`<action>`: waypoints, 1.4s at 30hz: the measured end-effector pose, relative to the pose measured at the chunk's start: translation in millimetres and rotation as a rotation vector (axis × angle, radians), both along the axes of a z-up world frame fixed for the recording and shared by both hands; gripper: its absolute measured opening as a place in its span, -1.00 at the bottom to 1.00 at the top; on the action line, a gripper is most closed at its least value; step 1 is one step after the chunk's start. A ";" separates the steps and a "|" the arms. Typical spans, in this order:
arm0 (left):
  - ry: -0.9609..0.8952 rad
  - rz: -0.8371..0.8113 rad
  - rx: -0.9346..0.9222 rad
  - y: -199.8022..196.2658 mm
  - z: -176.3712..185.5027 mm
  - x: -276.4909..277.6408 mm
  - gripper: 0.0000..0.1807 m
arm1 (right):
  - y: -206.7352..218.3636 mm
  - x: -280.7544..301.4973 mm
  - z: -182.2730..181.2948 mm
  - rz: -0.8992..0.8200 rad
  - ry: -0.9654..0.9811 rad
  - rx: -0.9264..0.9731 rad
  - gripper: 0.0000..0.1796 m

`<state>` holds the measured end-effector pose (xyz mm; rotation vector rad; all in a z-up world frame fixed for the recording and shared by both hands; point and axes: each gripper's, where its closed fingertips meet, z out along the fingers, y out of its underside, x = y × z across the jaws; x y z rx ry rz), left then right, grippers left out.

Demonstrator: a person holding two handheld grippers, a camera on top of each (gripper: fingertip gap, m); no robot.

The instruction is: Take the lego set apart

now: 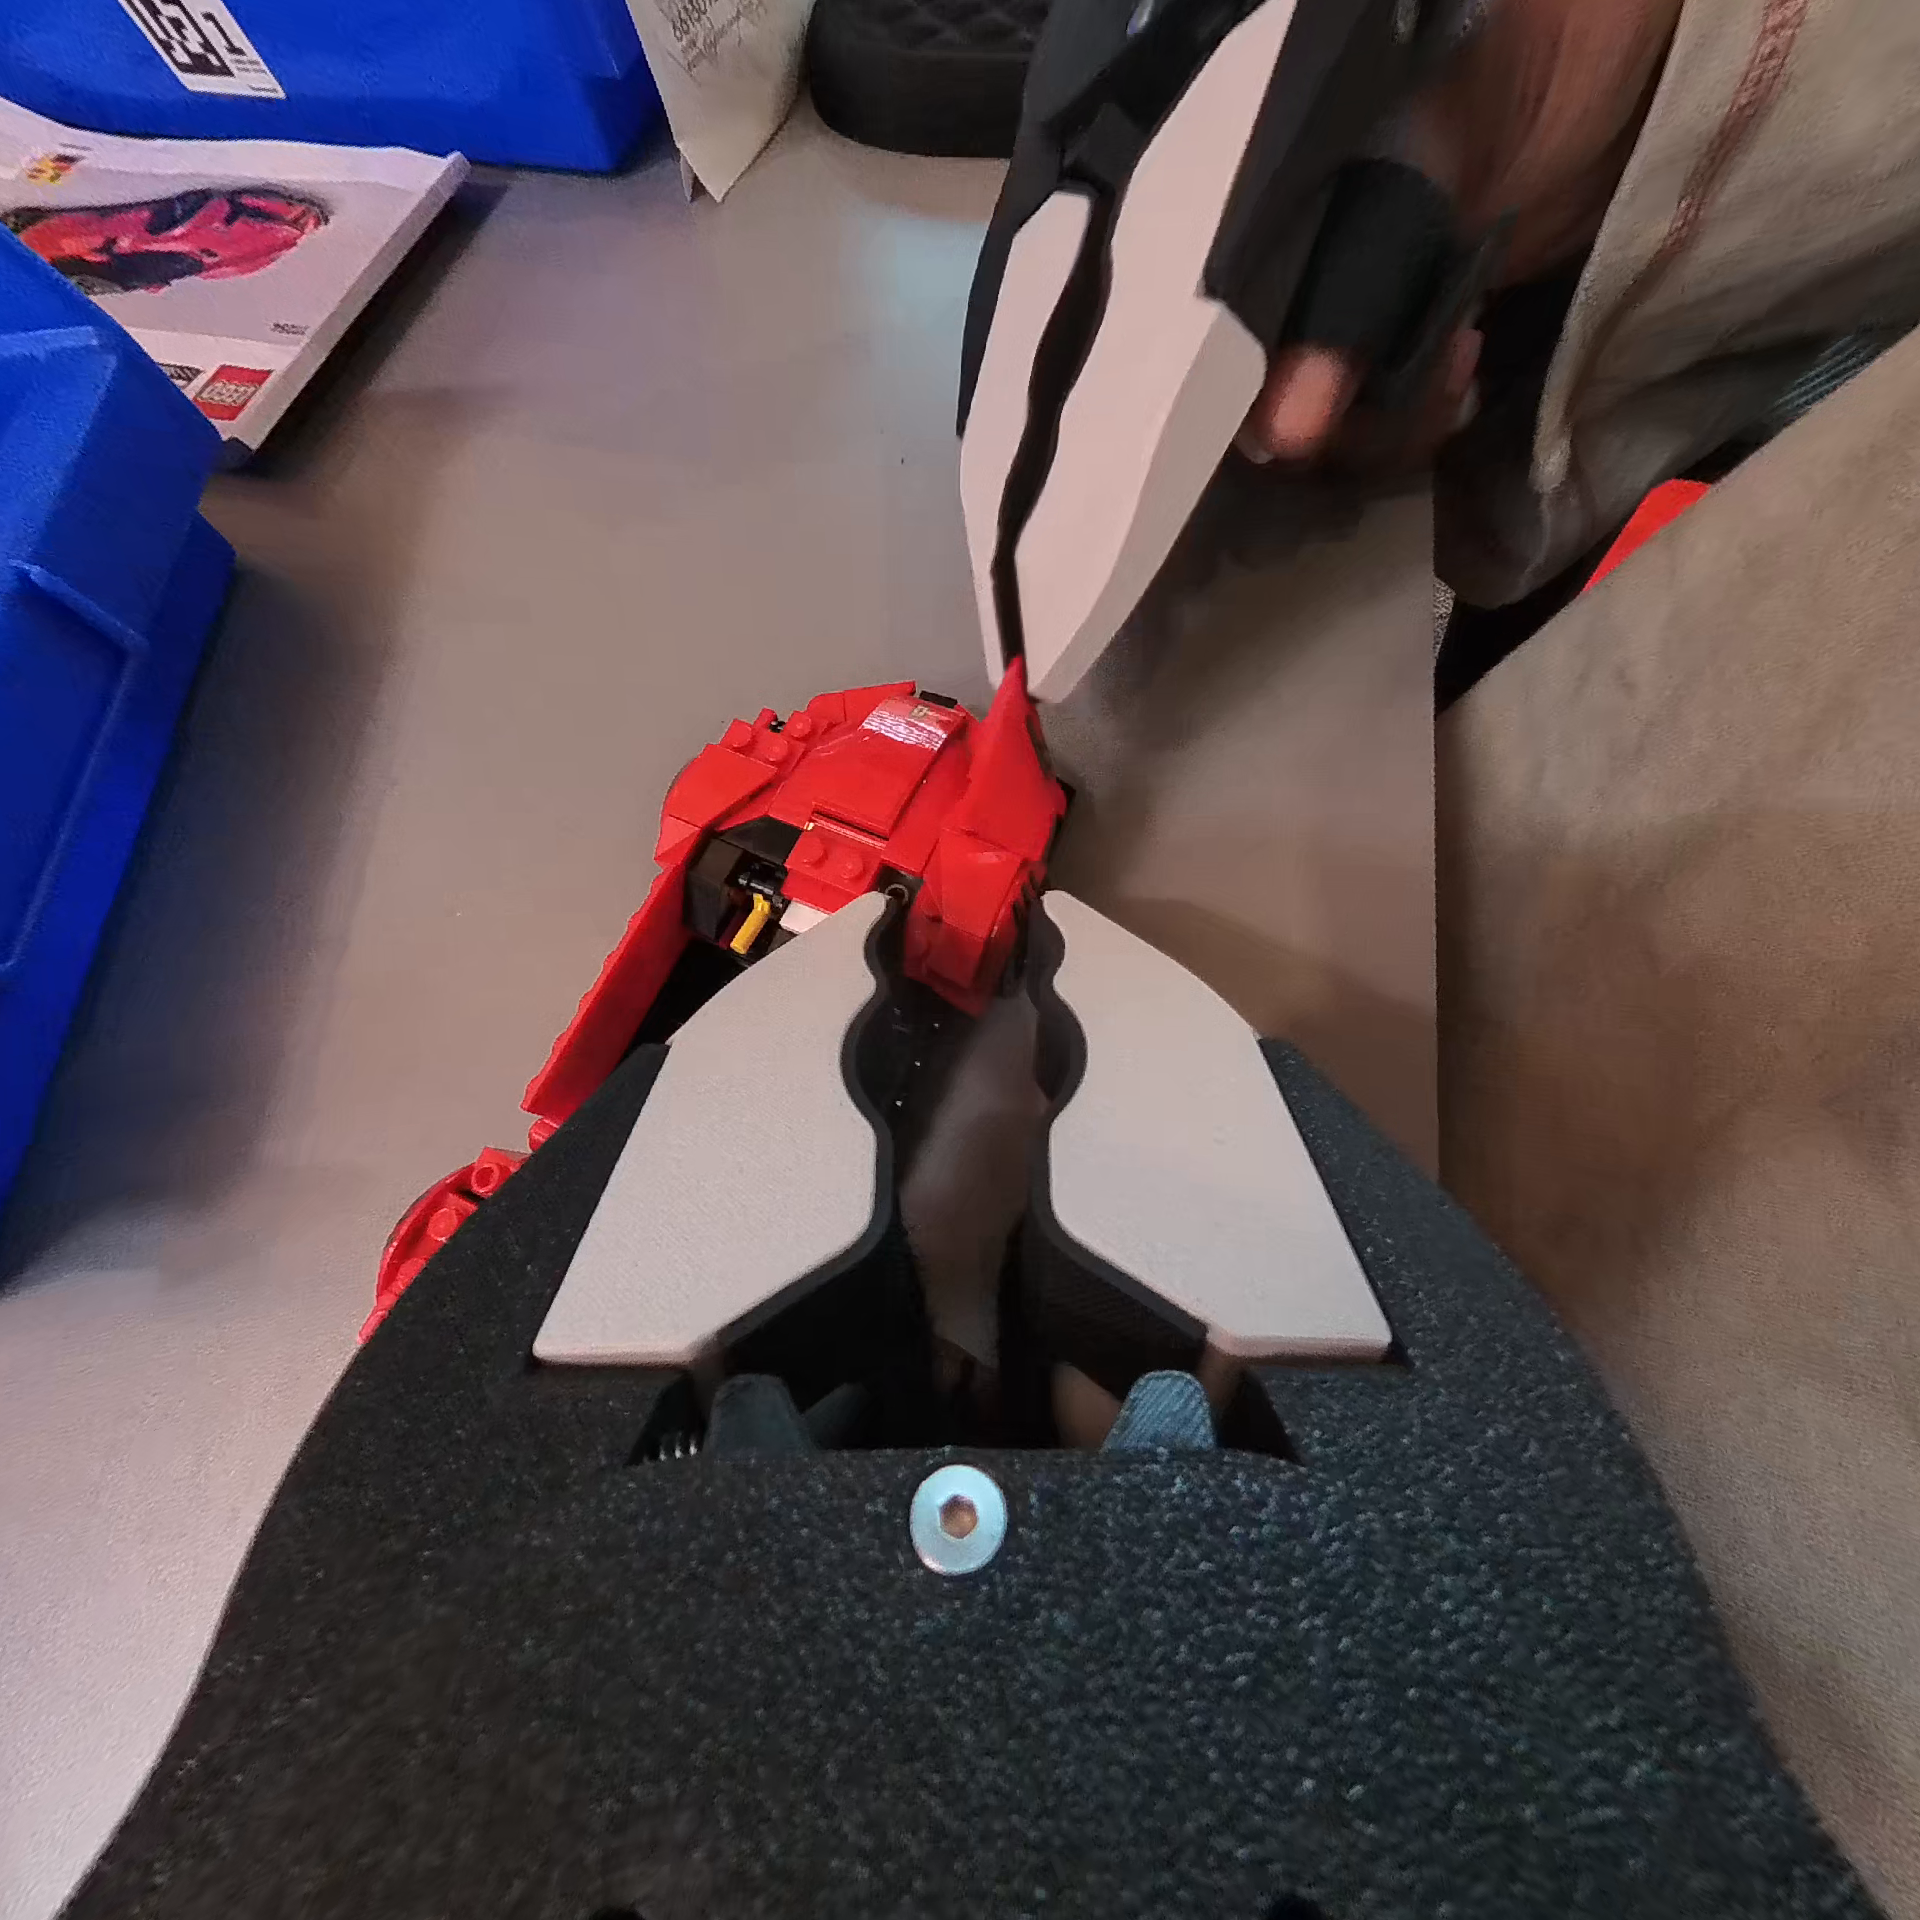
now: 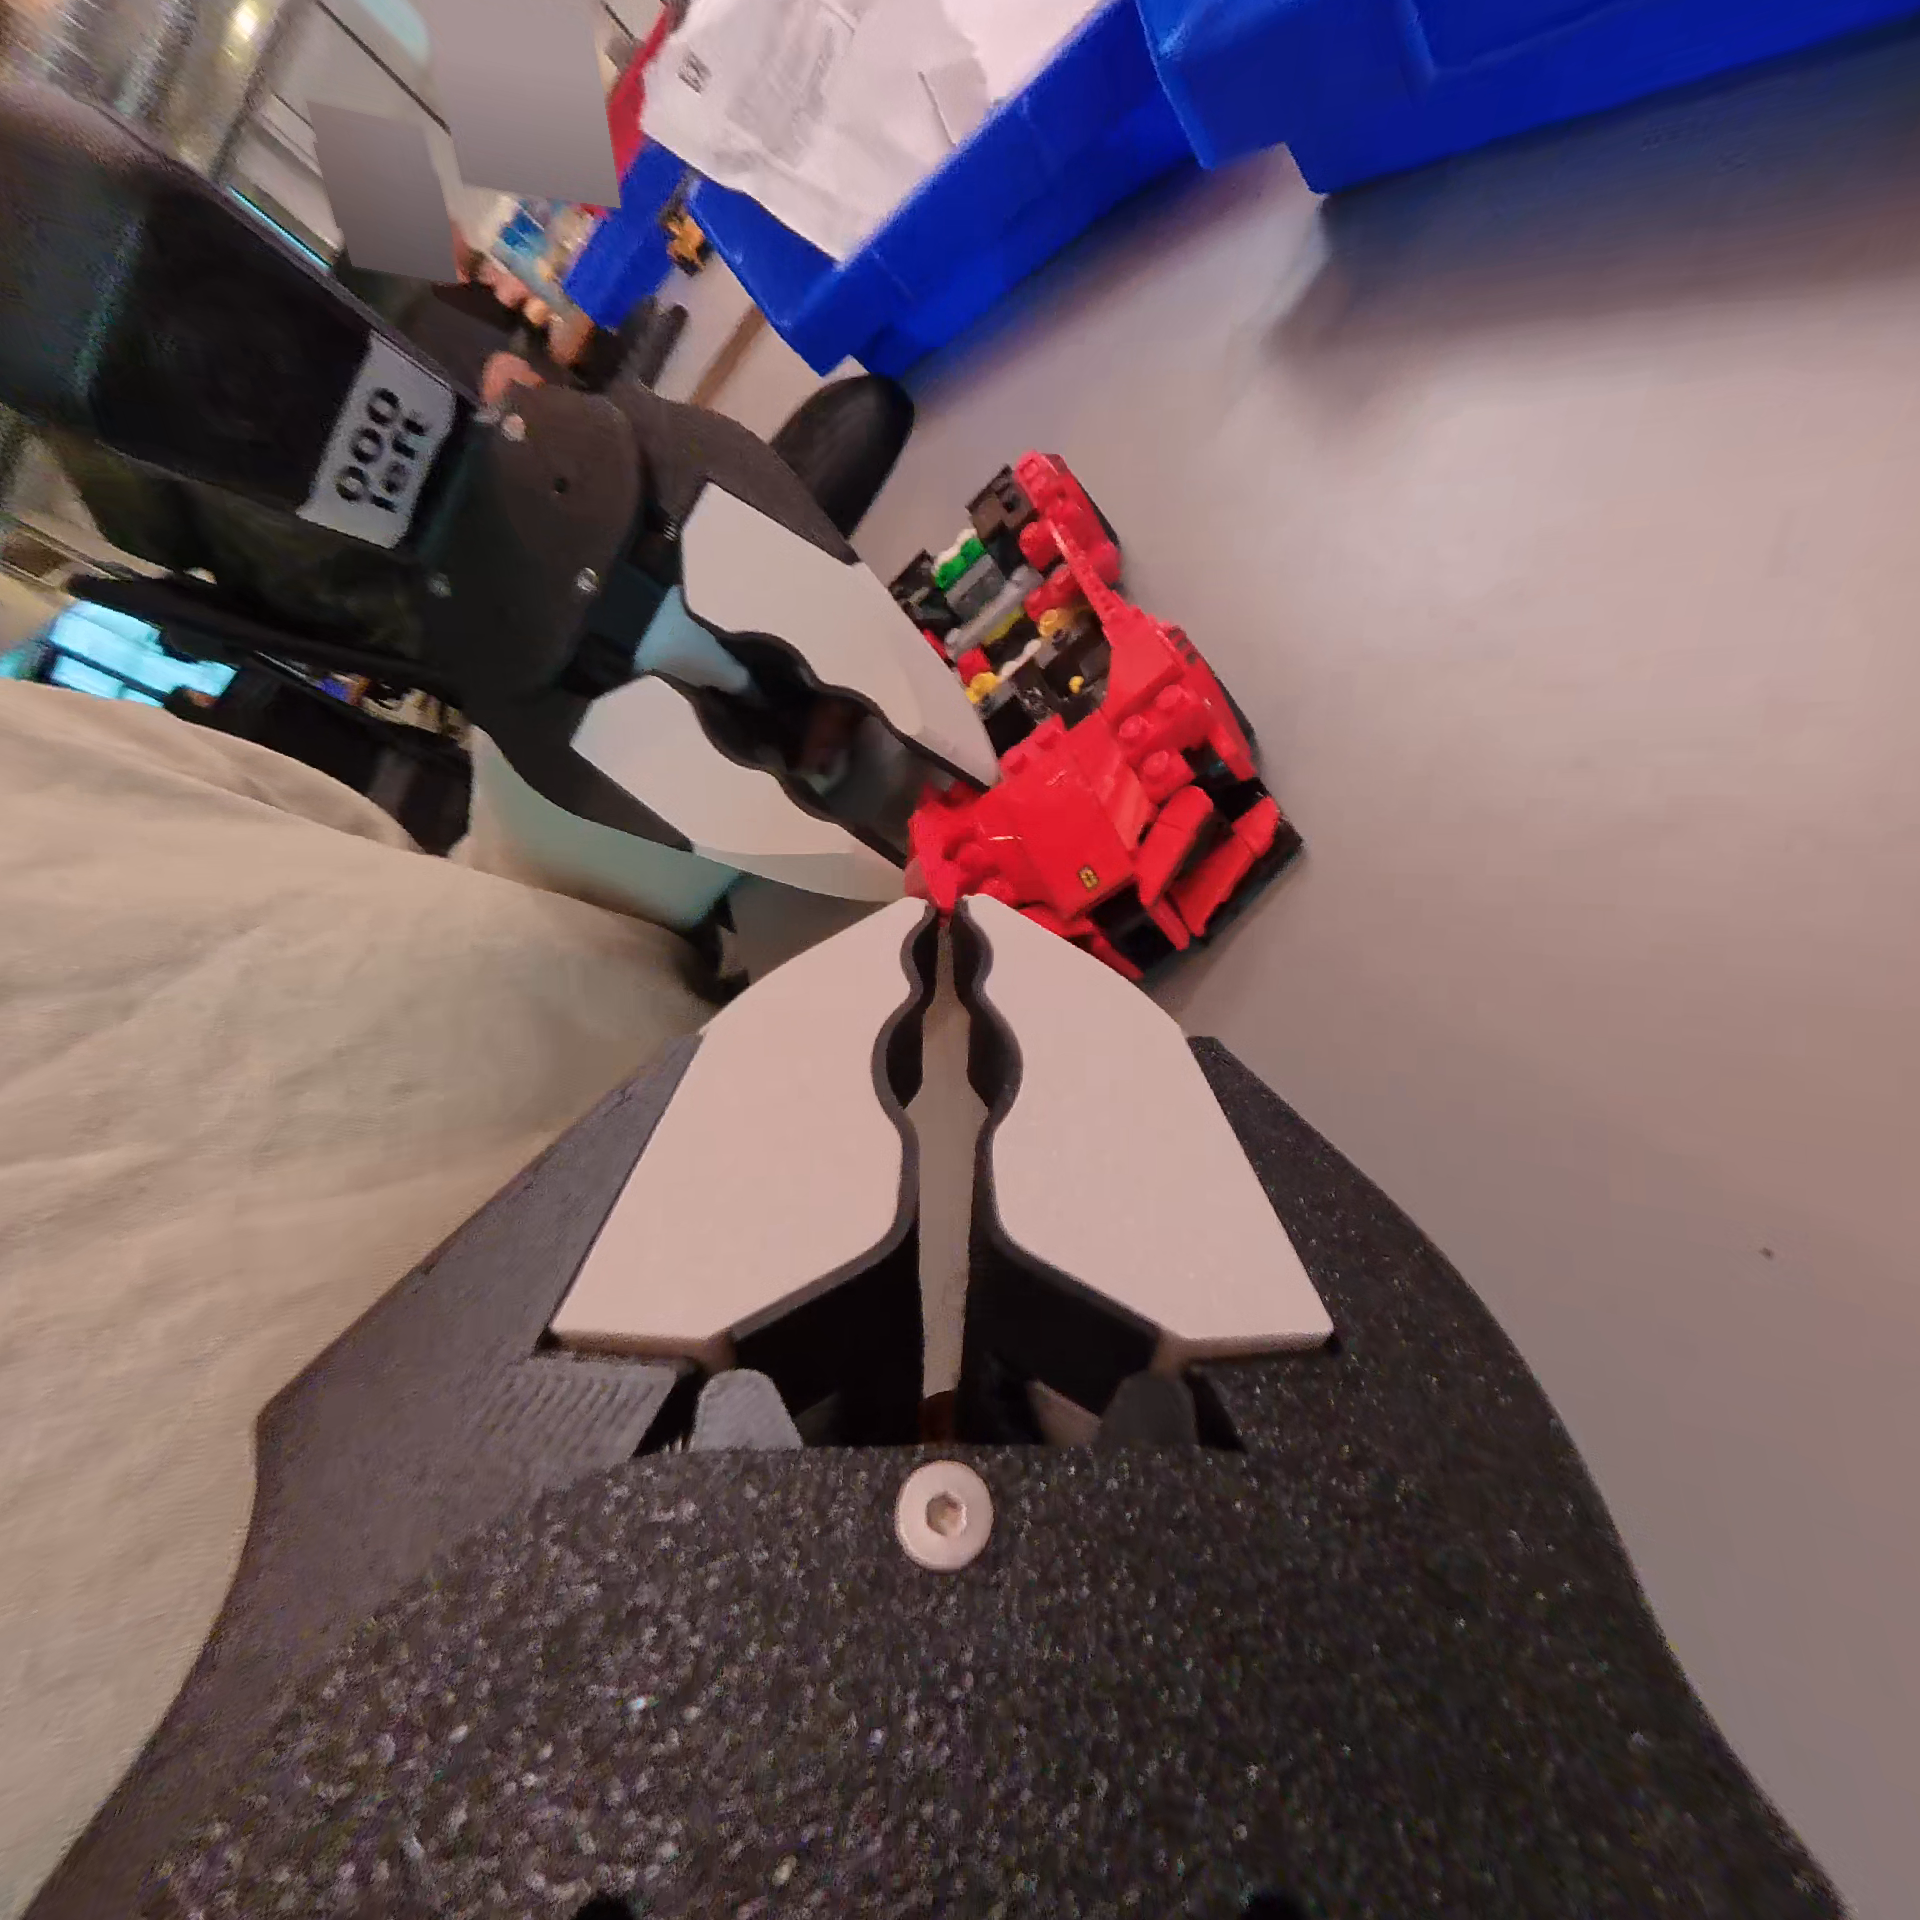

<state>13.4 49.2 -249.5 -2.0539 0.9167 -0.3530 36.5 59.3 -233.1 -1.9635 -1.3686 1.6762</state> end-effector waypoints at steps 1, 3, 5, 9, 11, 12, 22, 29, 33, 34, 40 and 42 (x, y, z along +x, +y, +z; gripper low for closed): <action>0.001 -0.001 0.002 0.1 -0.1 0.1 -0.75 | -0.5 -0.4 -1.8 0.000 -0.010 -0.005 -0.97; -0.003 -0.001 0.000 0.1 -0.1 0.0 -0.75 | -5.0 -1.5 -8.2 0.024 -0.042 0.000 -0.95; -0.001 0.000 0.001 0.2 -0.2 0.2 -0.75 | -9.2 -4.9 -8.5 0.040 -0.047 0.006 -0.90; -0.008 0.016 -0.006 0.5 -0.4 0.1 -0.75 | -6.5 -9.5 -10.4 0.015 -0.059 0.026 -1.00; -0.005 0.016 0.000 -0.1 -0.4 0.4 -0.74 | -10.1 -9.2 -10.4 0.033 -0.056 0.065 -1.00; -0.005 0.017 0.002 -0.4 -0.3 0.1 -0.74 | -9.6 -8.2 -10.3 0.035 -0.056 0.096 -1.00; -0.037 0.053 0.024 -1.4 4.0 1.3 -0.67 | -25.3 29.8 -16.1 0.195 -0.157 0.439 -0.56; -0.140 0.047 0.050 -7.6 20.5 4.2 -0.67 | -28.0 31.3 -35.1 0.184 -0.201 0.747 -0.79; -0.319 0.027 0.004 -21.5 35.7 11.0 -0.68 | -23.5 25.5 -21.8 0.178 -0.099 0.835 -0.81; -0.384 0.048 -0.018 -22.2 39.4 9.7 -0.70 | -21.9 22.1 -8.7 0.166 -0.027 0.899 -0.81; -0.881 0.080 -0.209 -17.2 72.5 17.4 -0.78 | -10.1 3.0 47.9 0.108 0.205 1.372 -0.81; -0.880 0.103 -0.205 -13.1 70.3 15.6 -0.81 | -10.3 -1.8 56.0 0.095 0.253 1.396 -0.81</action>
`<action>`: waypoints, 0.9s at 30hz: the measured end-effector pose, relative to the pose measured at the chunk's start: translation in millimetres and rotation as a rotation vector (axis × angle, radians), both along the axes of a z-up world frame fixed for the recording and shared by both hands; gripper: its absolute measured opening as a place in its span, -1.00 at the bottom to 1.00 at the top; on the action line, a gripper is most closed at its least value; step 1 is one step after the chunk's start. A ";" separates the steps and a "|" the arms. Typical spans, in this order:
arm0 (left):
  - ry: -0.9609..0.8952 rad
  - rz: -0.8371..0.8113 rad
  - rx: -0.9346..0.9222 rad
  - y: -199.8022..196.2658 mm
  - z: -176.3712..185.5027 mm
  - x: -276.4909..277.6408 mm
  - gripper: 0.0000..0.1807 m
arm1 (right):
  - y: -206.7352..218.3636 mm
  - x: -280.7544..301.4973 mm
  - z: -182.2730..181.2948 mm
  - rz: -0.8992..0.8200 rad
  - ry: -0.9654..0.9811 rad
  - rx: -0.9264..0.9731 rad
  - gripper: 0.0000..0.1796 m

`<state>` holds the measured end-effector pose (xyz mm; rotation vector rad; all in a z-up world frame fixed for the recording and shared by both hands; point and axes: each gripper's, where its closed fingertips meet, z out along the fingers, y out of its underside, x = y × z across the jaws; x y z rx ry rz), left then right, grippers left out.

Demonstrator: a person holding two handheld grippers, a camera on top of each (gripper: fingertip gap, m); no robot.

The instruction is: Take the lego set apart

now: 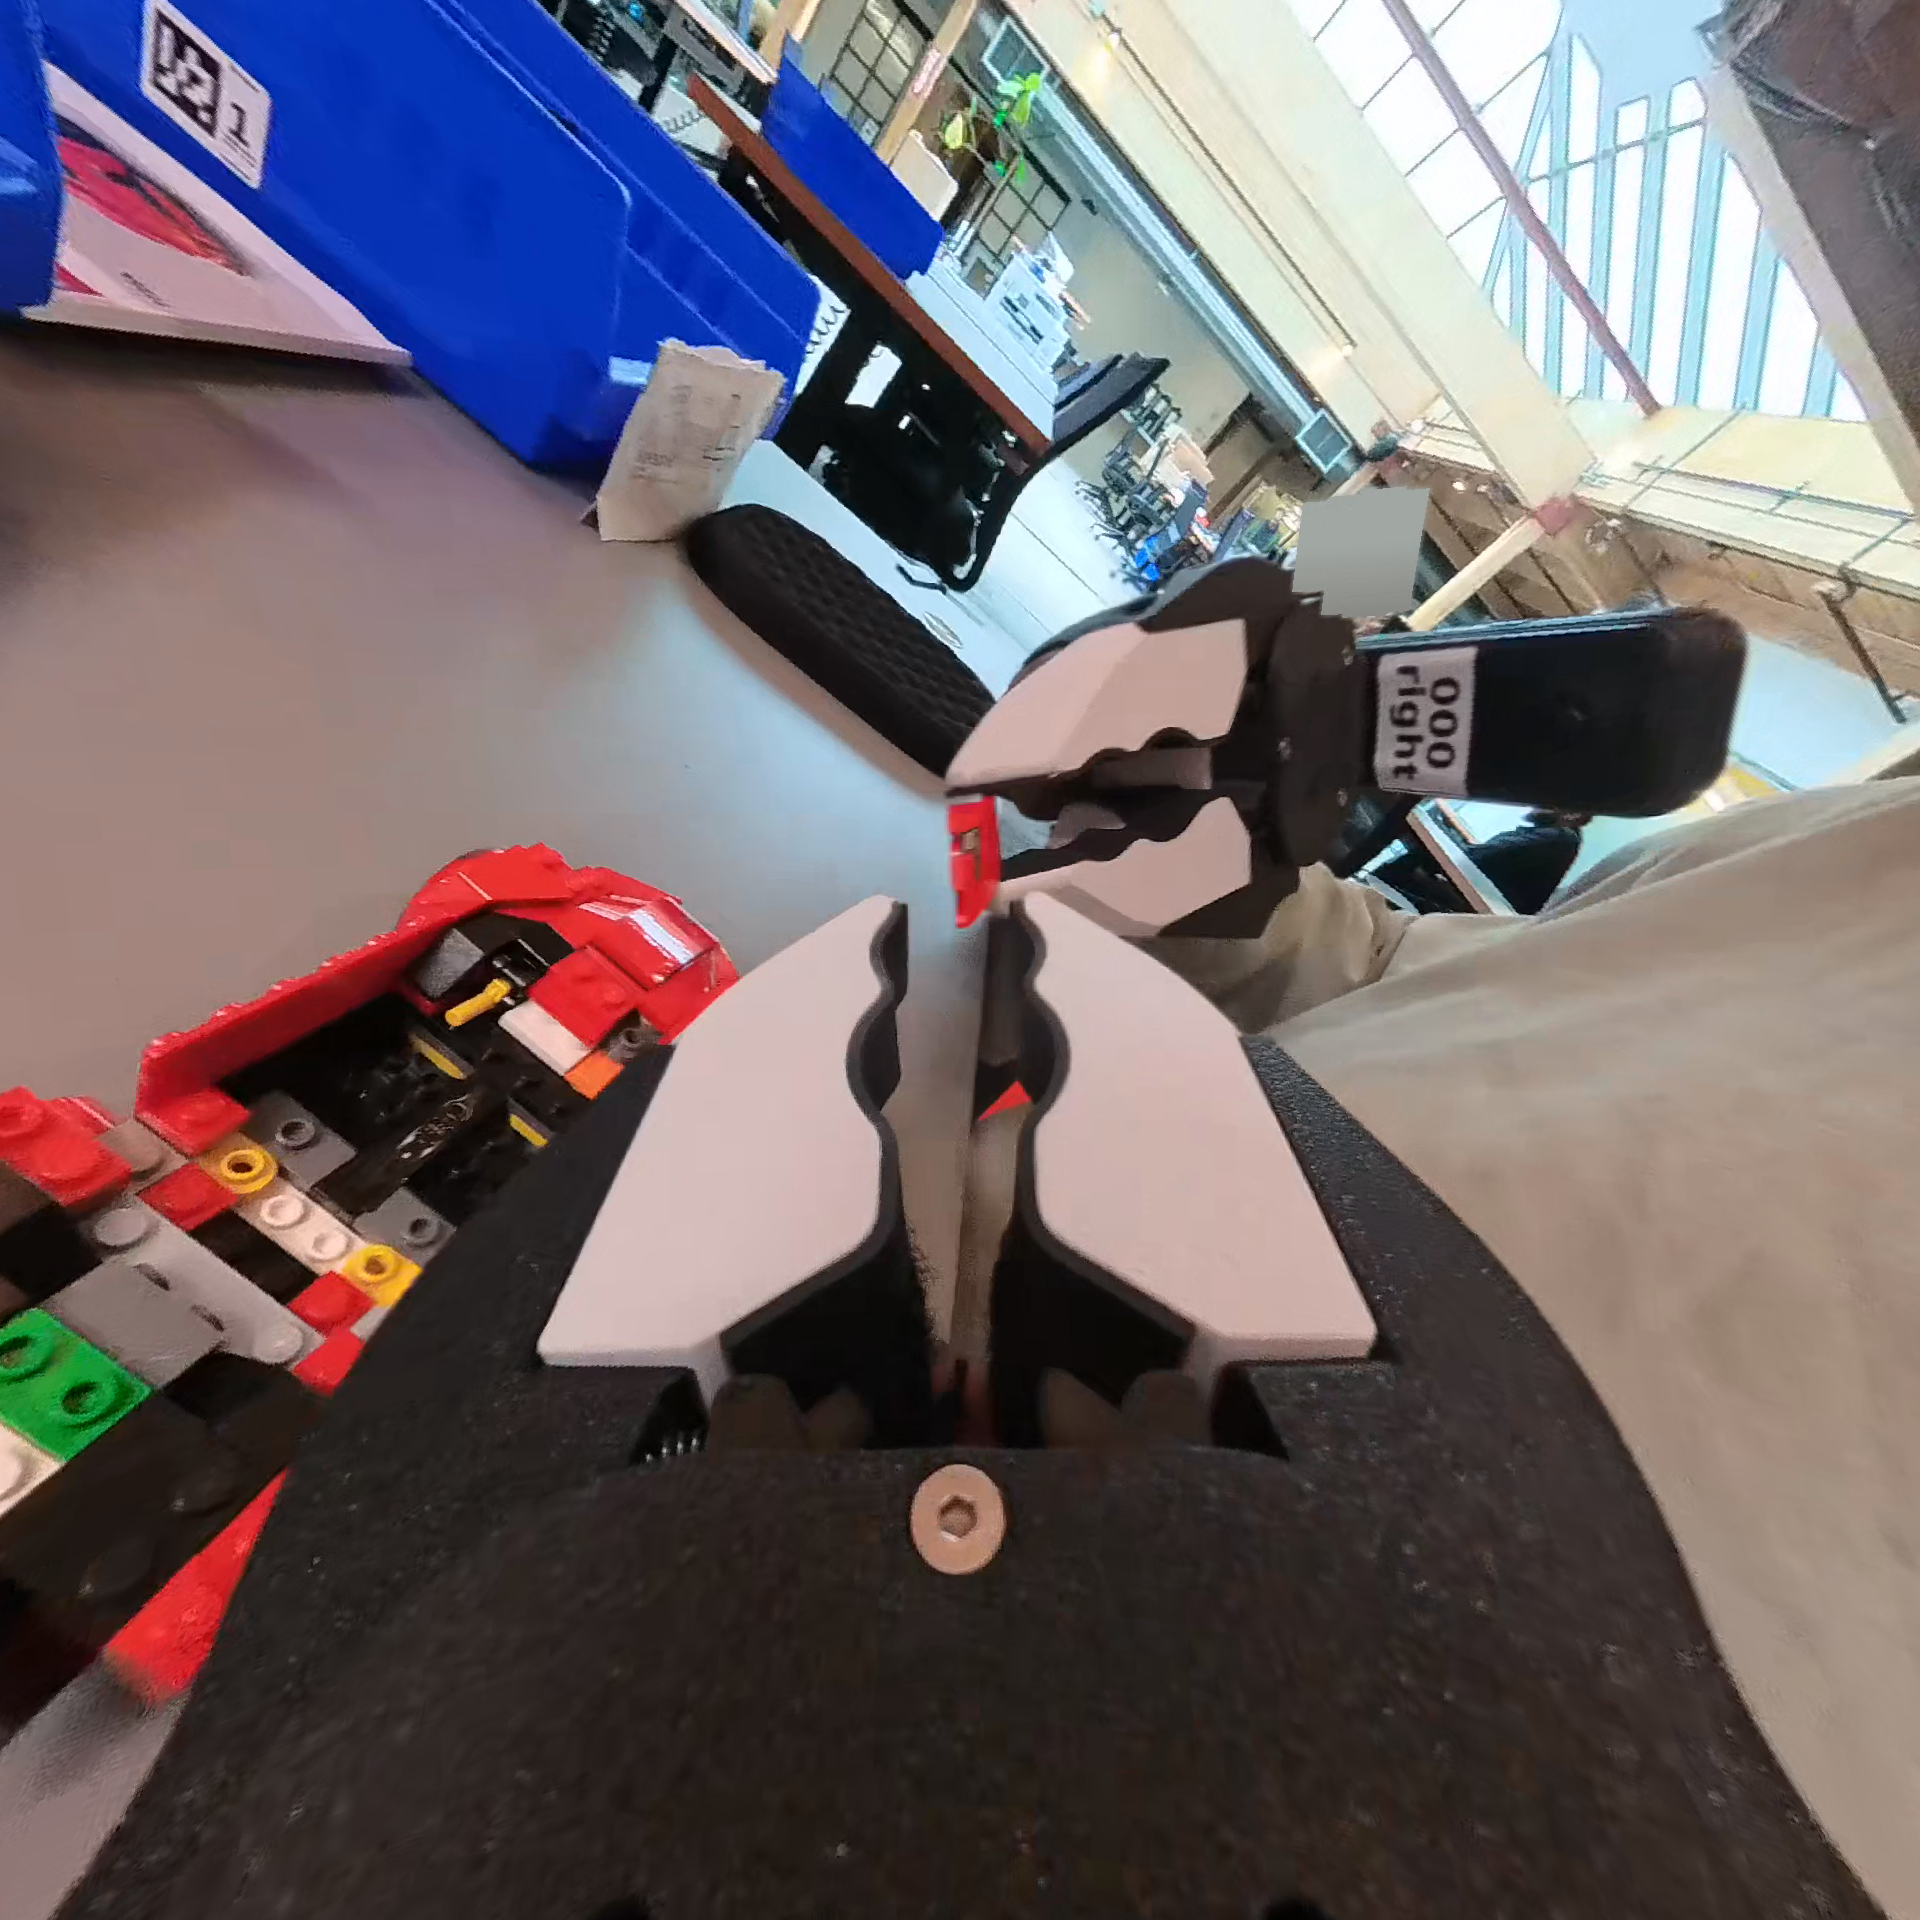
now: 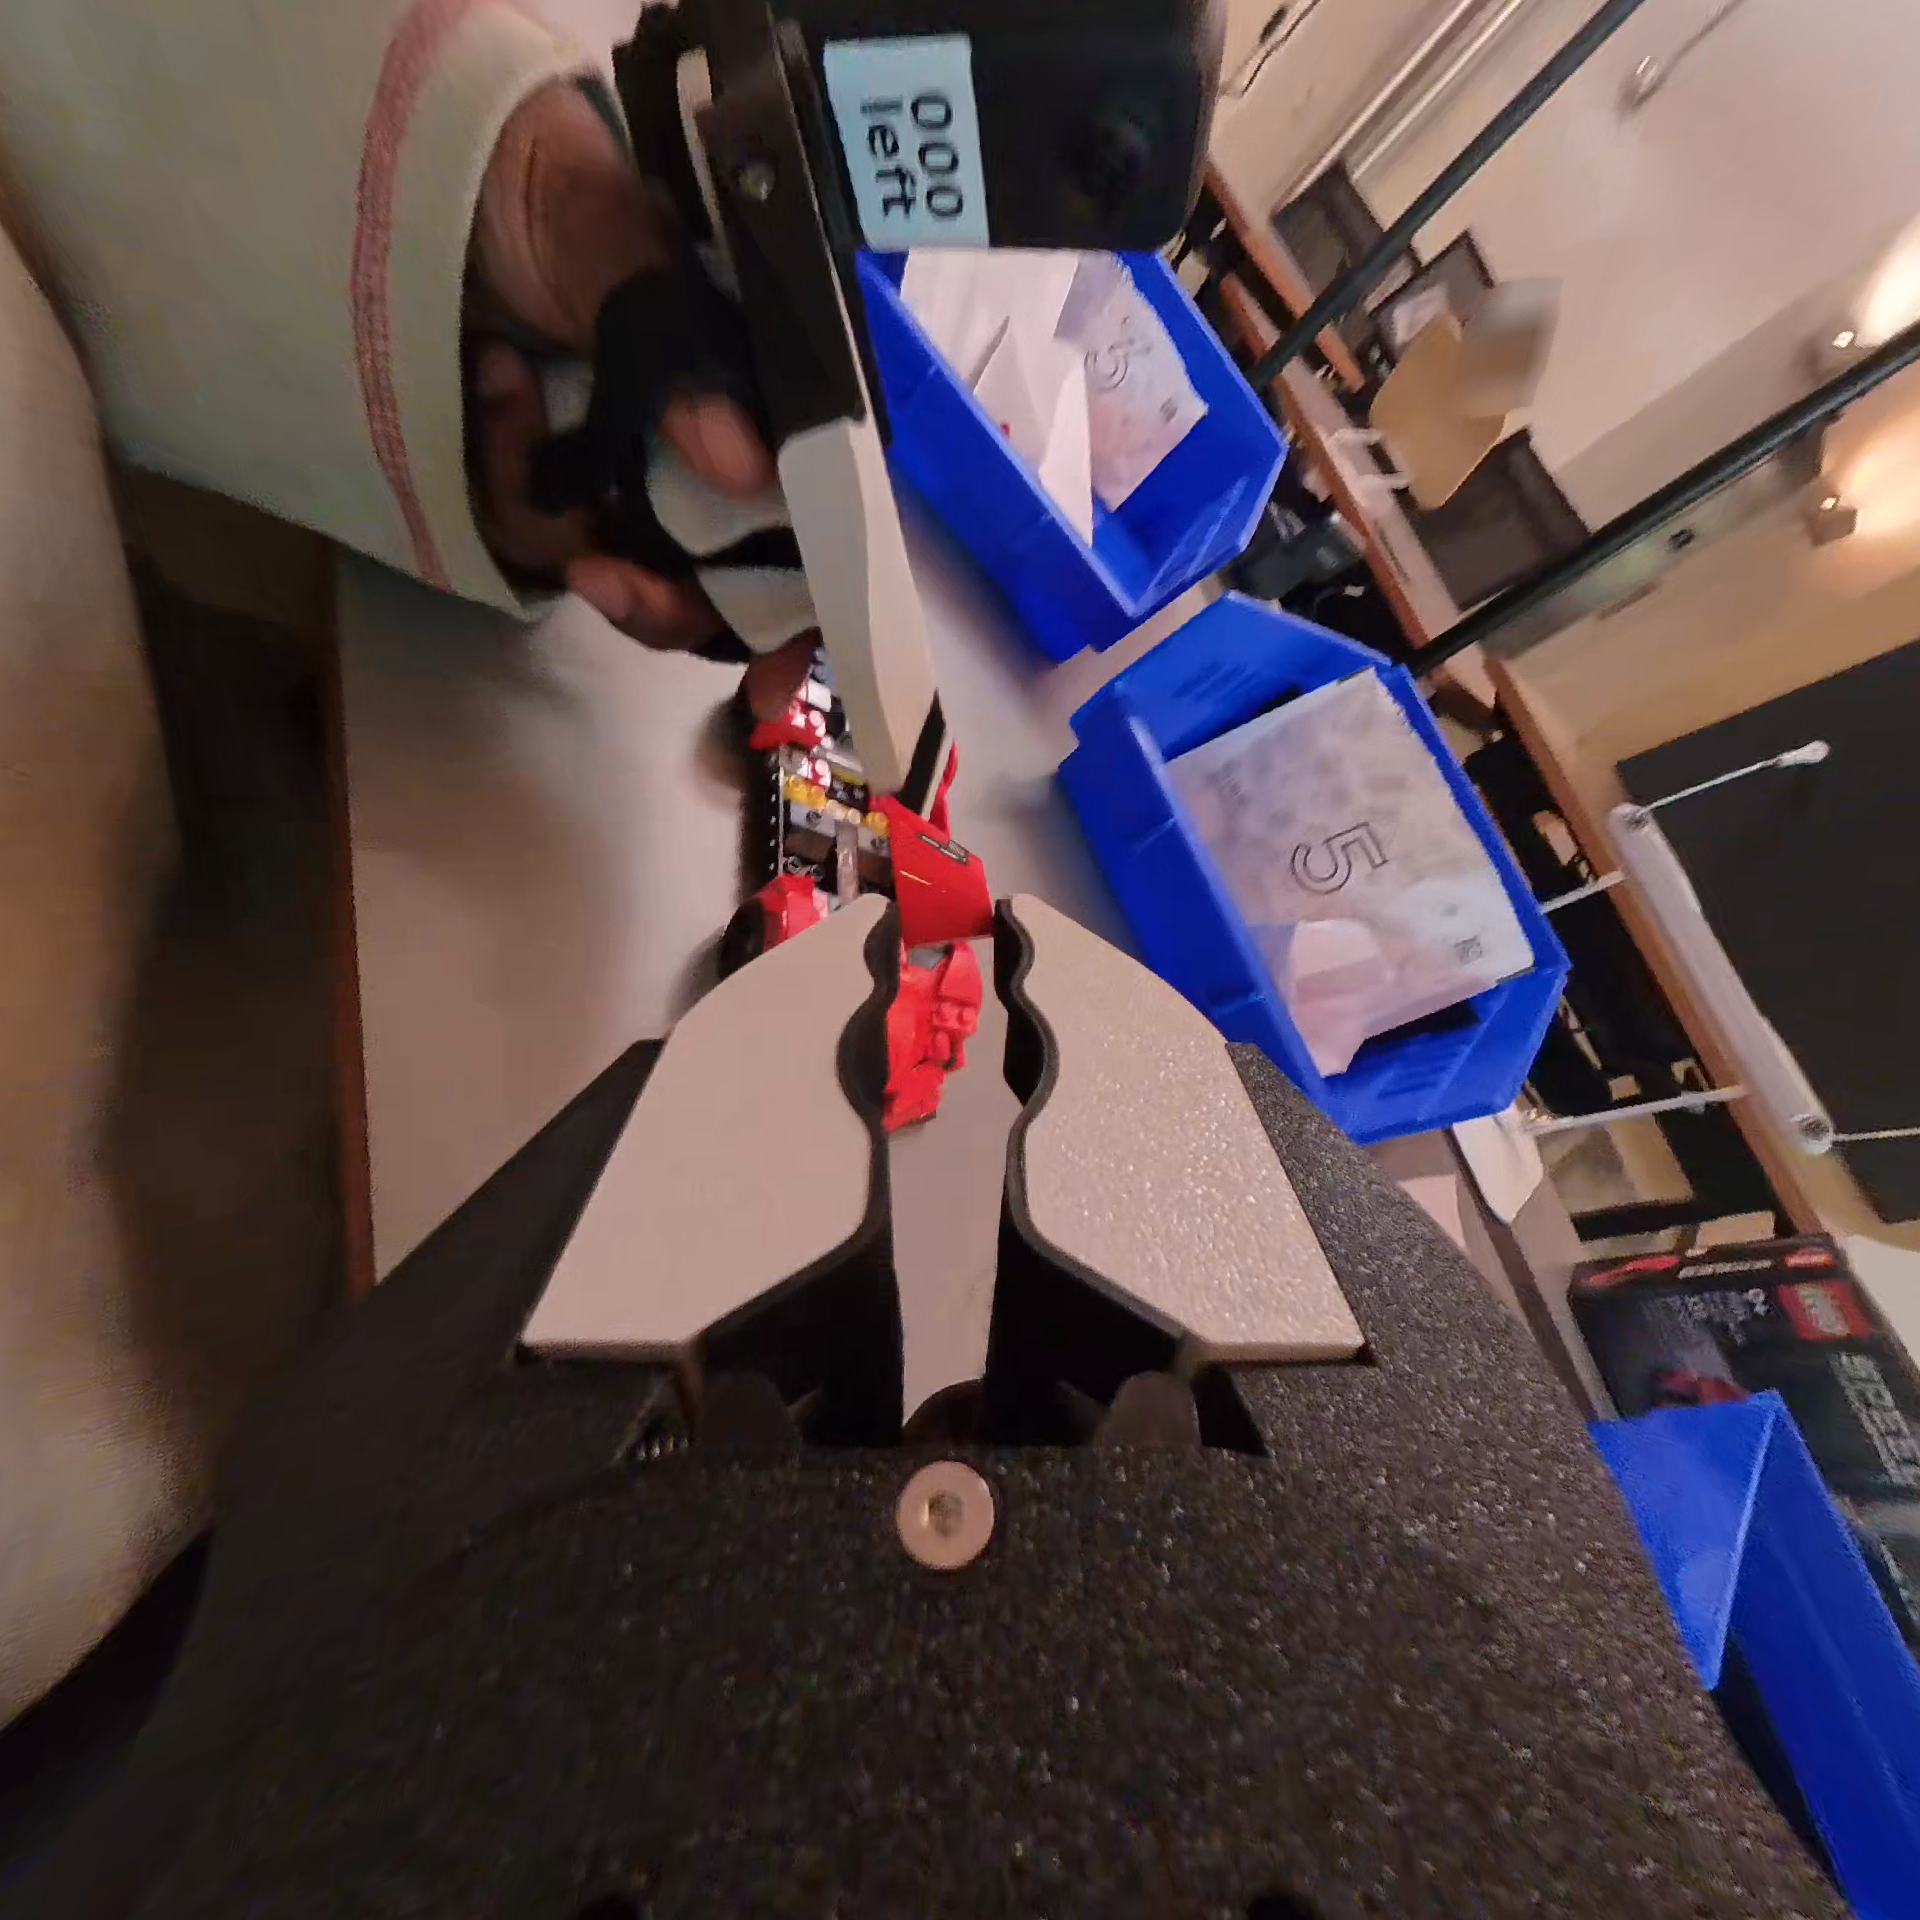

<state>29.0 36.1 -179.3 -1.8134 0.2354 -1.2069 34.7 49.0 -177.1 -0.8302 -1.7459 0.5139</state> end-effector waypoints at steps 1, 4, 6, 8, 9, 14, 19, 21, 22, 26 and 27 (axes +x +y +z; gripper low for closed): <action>0.001 0.009 0.003 1.2 0.4 -1.1 -0.83 | -1.2 -1.6 2.1 0.014 0.010 0.001 -0.81; -0.015 -0.002 0.022 0.0 5.8 0.1 -0.88 | -2.8 -6.0 3.7 0.031 0.018 0.023 -0.81; 0.009 -0.011 0.039 -1.8 5.8 1.1 -0.93 | -4.1 -8.5 4.9 0.041 0.026 0.022 -0.81; 0.024 0.000 0.089 -3.4 12.5 -4.2 -0.95 | -5.6 -10.6 7.3 0.047 0.045 -0.001 -0.81; 0.024 0.027 0.122 -3.7 20.3 -12.7 -0.94 | -5.2 -11.3 9.4 0.041 0.059 -0.033 -0.81; 0.268 0.472 0.268 -20.4 76.9 -151.3 -0.94 | 23.2 -3.1 9.2 -0.053 0.116 -0.278 -0.61; 0.836 1.105 0.066 -94.3 99.7 -340.7 -0.94 | 55.3 7.1 -17.0 -0.128 0.115 -0.468 -0.61; 0.887 1.139 -0.030 -106.2 98.0 -380.3 -0.95 | 62.9 7.8 -28.9 -0.149 0.098 -0.509 -0.61; 0.866 1.122 -0.051 -103.8 96.3 -392.0 -0.95 | 64.5 7.6 -28.6 -0.152 0.094 -0.526 -0.60; 0.825 1.016 -0.133 -82.2 77.6 -415.8 -0.94 | 68.7 7.4 -28.3 -0.163 0.099 -0.553 -0.62; 0.841 1.005 -0.177 -79.4 69.7 -422.4 -0.94 | 69.5 7.9 -29.0 -0.168 0.094 -0.551 -0.62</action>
